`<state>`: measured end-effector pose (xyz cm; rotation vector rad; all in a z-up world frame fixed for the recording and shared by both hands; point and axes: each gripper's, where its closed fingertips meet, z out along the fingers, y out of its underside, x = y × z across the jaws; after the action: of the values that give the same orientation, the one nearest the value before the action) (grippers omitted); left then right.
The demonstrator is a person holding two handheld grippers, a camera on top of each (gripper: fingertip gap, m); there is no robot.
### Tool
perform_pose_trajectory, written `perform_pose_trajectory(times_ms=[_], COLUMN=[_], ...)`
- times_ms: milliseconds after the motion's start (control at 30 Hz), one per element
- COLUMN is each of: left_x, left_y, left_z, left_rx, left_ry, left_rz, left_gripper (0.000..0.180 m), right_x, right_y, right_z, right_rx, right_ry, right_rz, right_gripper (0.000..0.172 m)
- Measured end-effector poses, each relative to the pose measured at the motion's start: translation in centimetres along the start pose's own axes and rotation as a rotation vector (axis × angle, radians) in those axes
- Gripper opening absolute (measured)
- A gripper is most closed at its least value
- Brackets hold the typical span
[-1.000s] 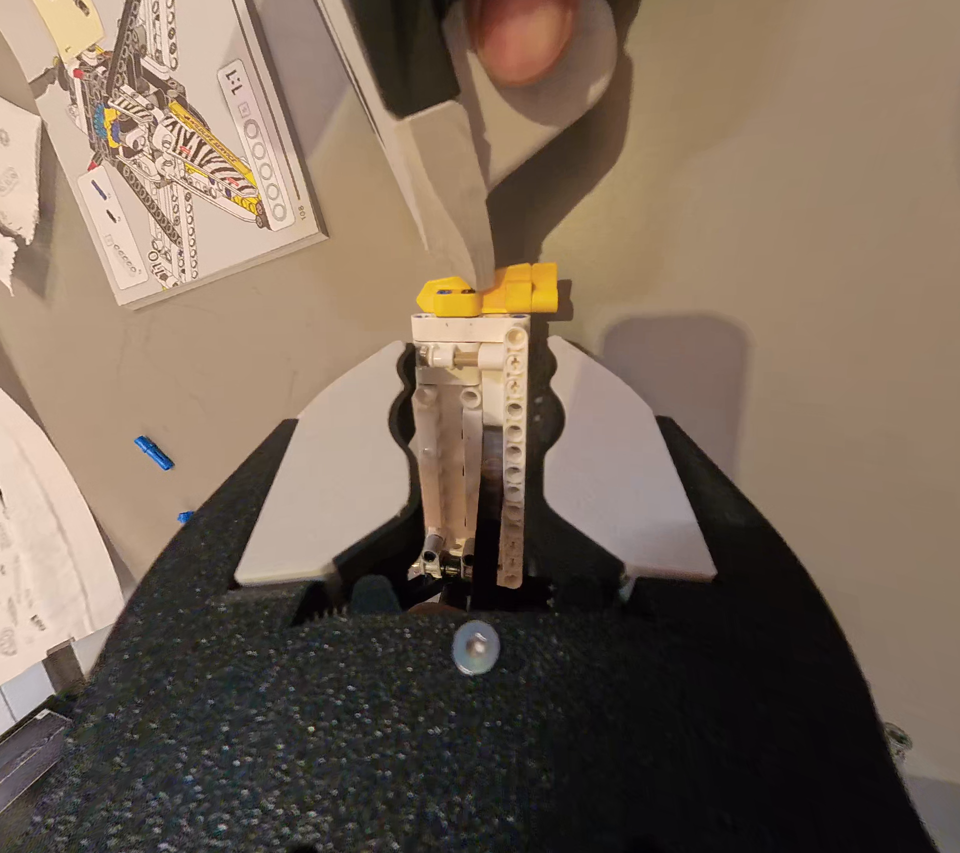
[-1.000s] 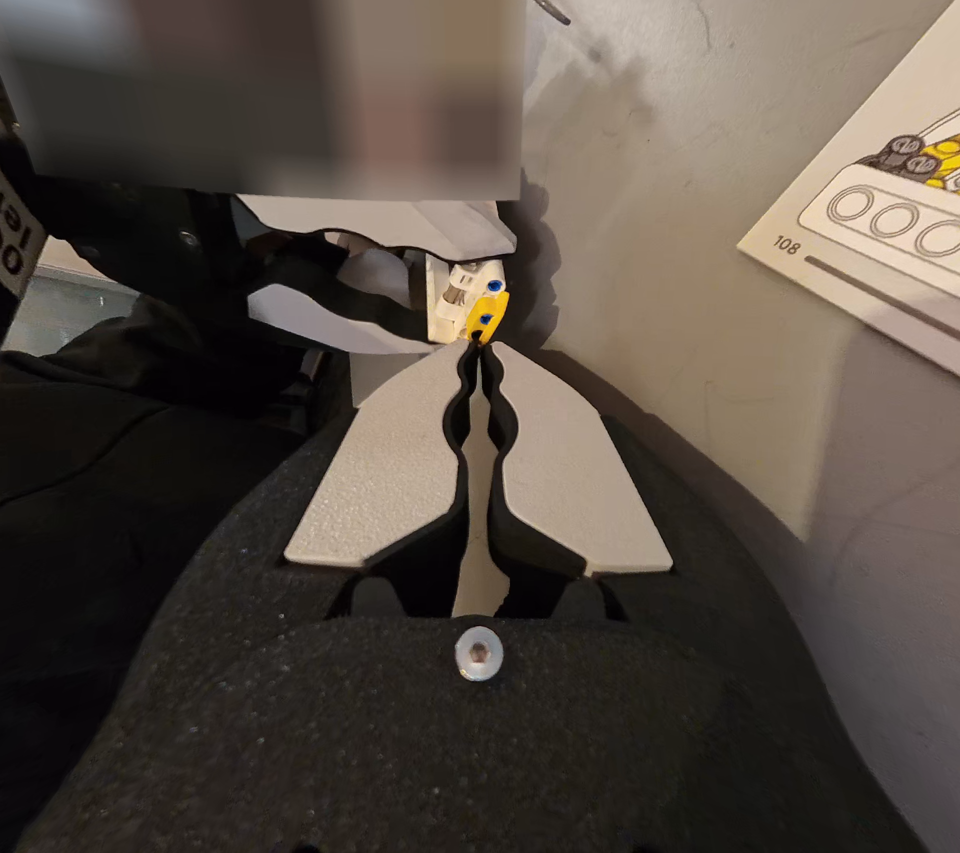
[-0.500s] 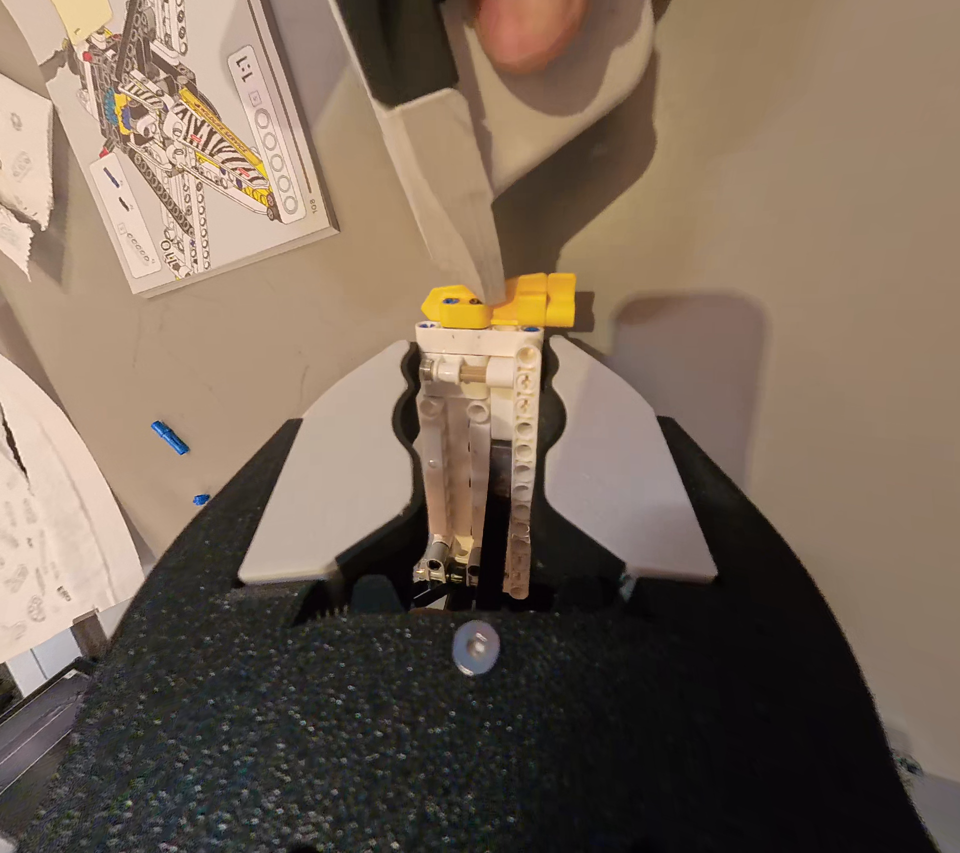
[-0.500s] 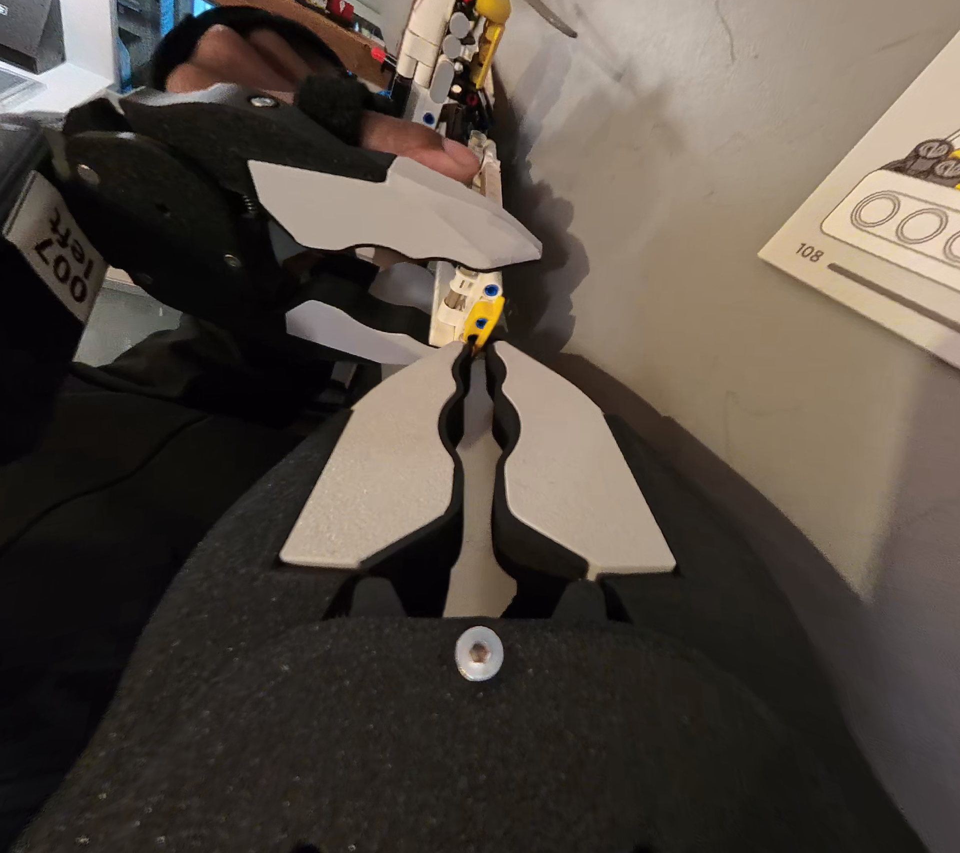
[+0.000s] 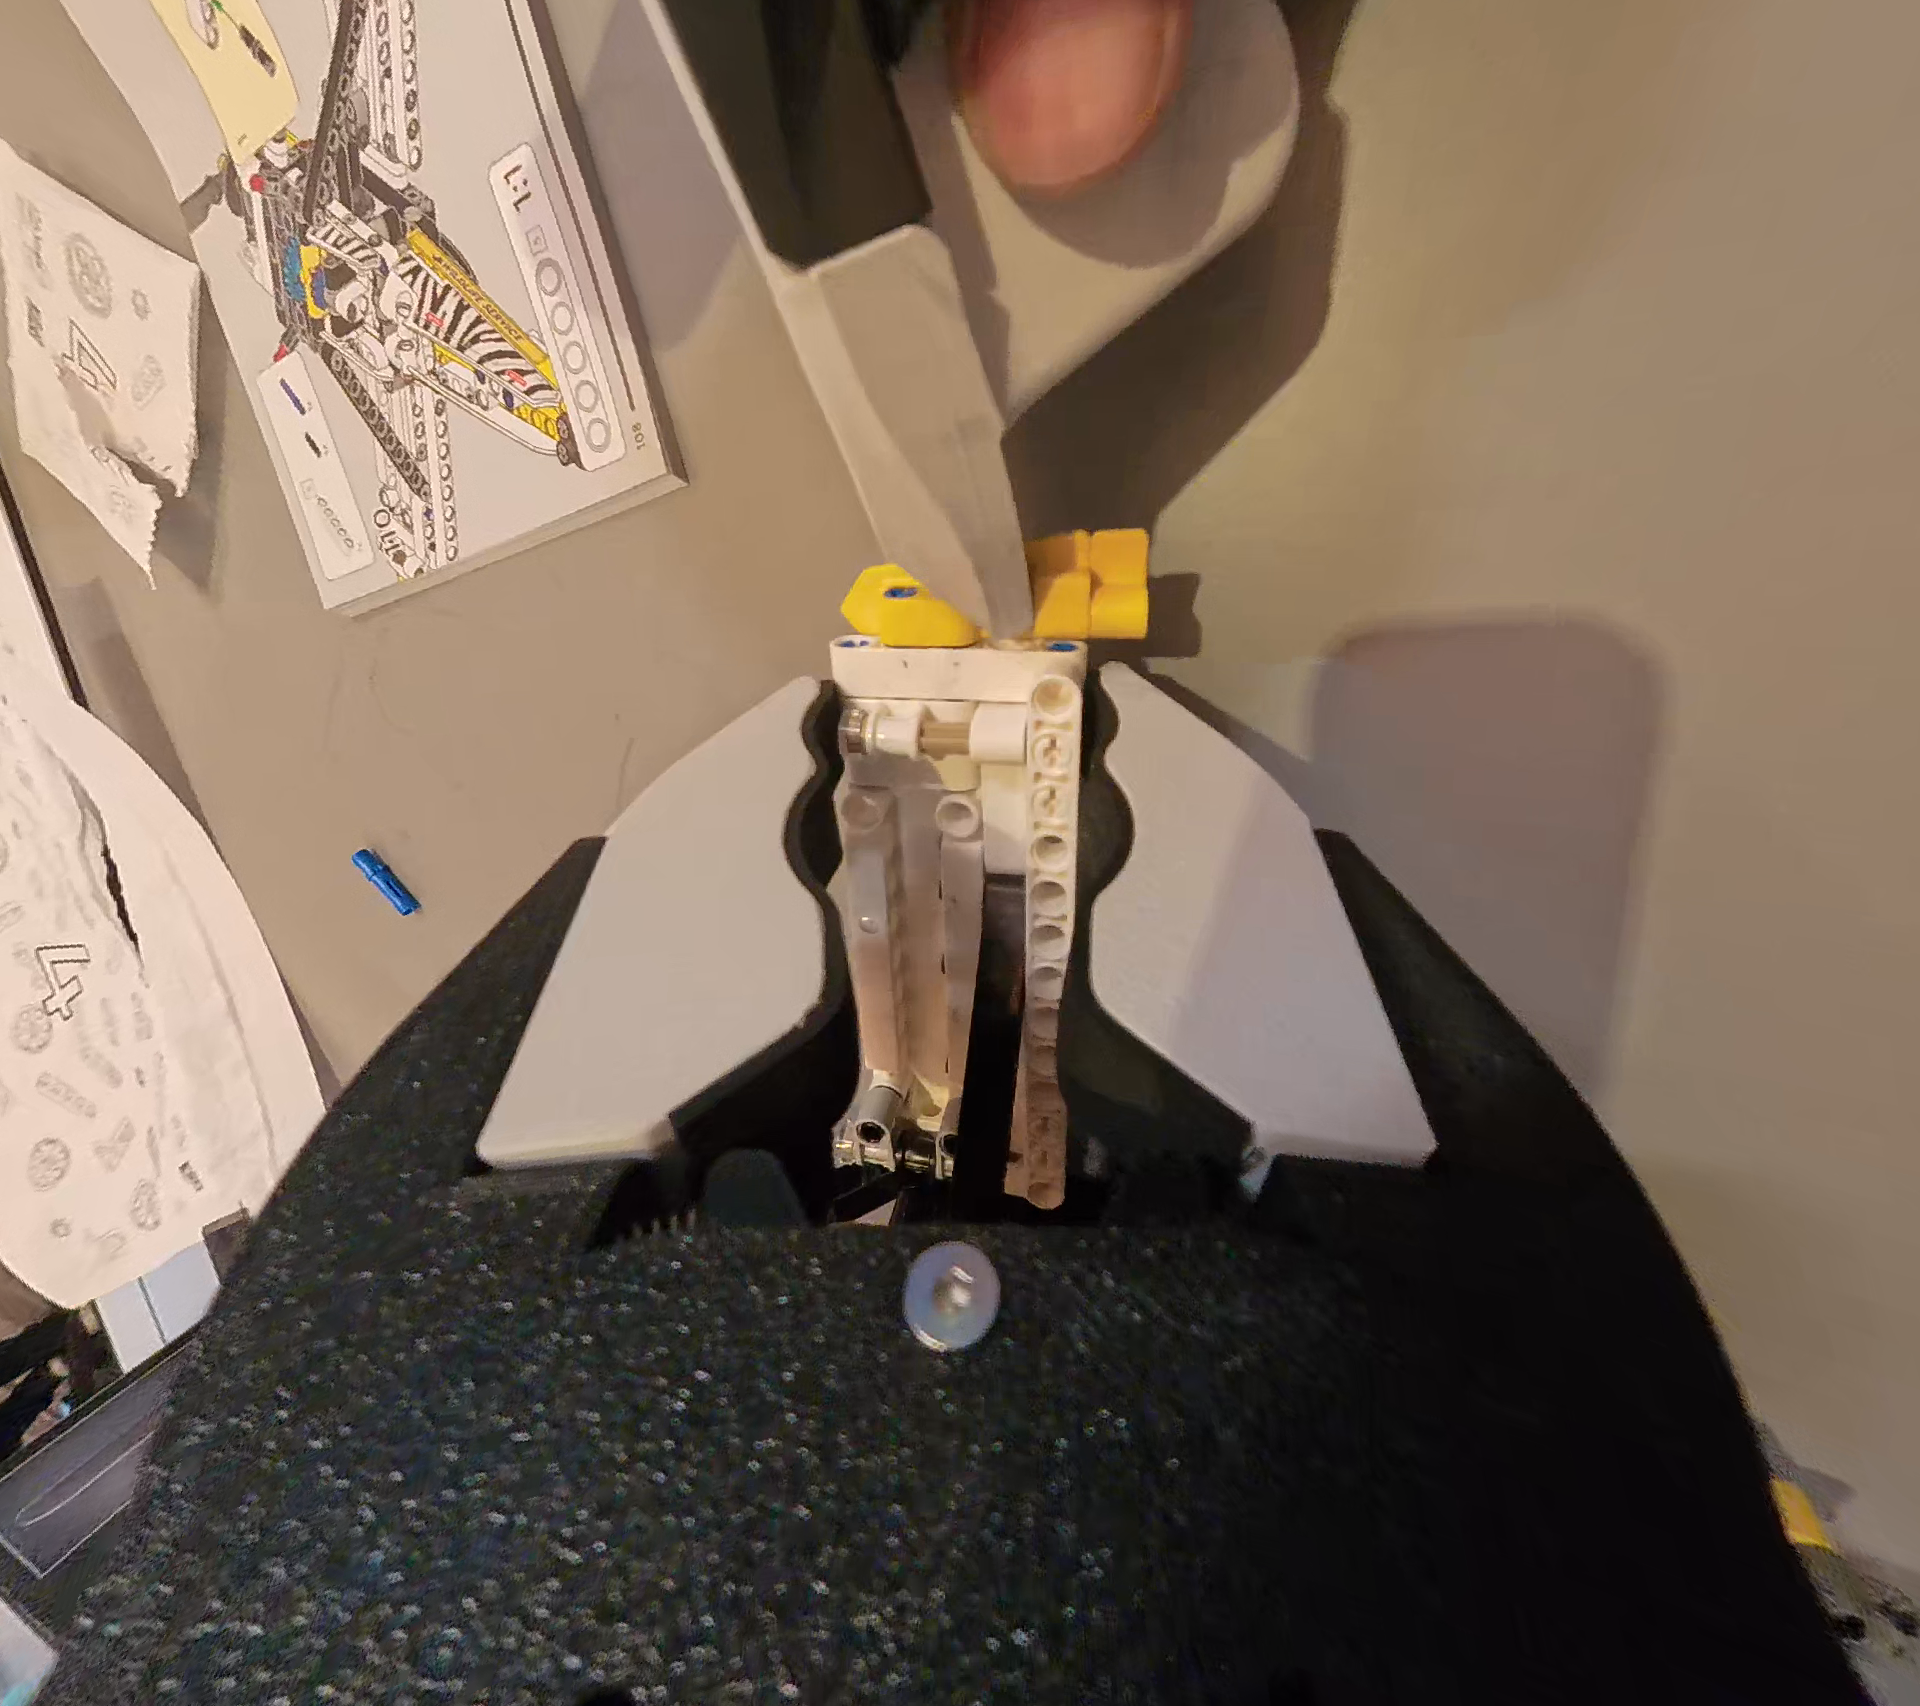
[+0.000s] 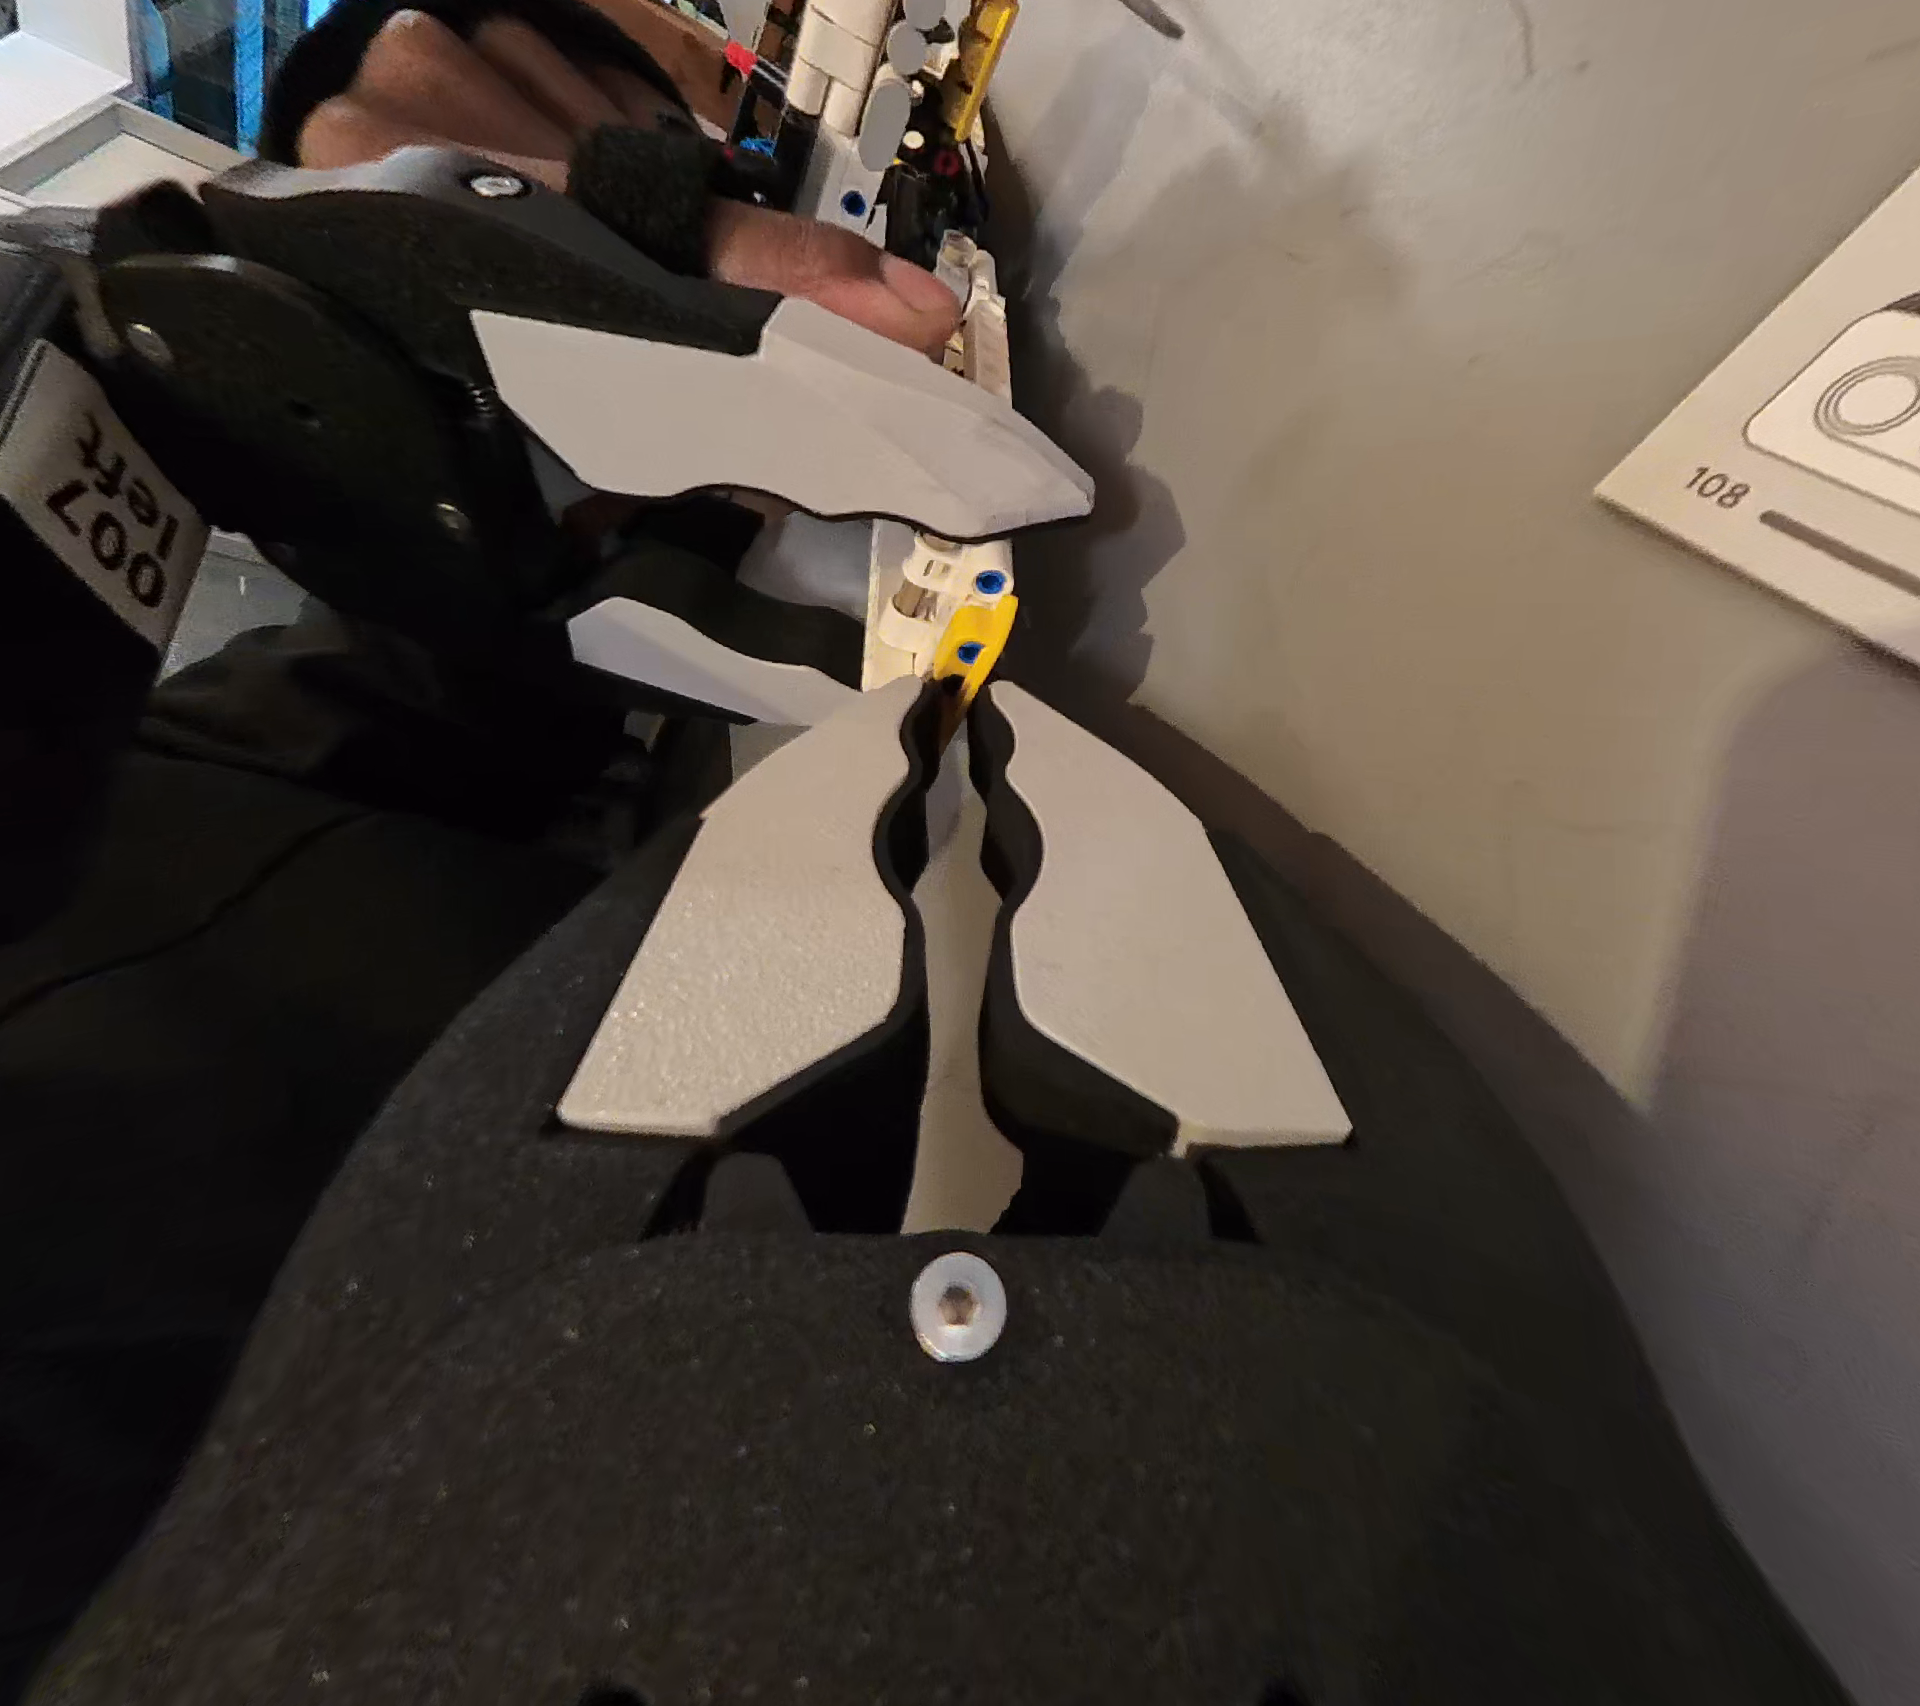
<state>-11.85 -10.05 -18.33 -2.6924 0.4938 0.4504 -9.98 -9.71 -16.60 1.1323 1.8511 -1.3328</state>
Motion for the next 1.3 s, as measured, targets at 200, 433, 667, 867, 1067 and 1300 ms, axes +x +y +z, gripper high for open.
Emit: perform_pose_trajectory(times_ms=[200,433,667,867,1067,1300], left_x=[0.0,0.0,0.0,-1.4,-0.8,-0.8], left_y=[-0.1,-0.4,-1.0,2.6,0.6,1.0], left_z=[0.0,-0.1,0.2,0.3,0.9,0.9], left_rx=[0.002,0.027,0.044,-0.057,-0.028,-0.032], left_ry=[-0.013,0.001,0.026,-0.011,0.022,0.036], left_rz=[0.01,0.018,0.027,-0.048,-0.009,-0.022], left_gripper=[0.045,0.045,0.045,0.044,0.044,0.043], right_x=[0.0,-0.1,0.0,2.2,2.4,2.1], right_y=[0.2,0.4,0.7,0.2,0.6,0.5], right_z=[-0.3,-0.7,-1.3,-5.1,-4.9,-5.0], right_rx=[0.0,0.003,0.005,0.082,0.05,0.058], right_ry=[0.01,0.007,-0.003,0.067,0.094,0.065], right_rz=[-0.018,-0.028,-0.014,0.029,0.004,0.011], right_gripper=[0.003,0.003,0.003,0.002,0.002,0.002])
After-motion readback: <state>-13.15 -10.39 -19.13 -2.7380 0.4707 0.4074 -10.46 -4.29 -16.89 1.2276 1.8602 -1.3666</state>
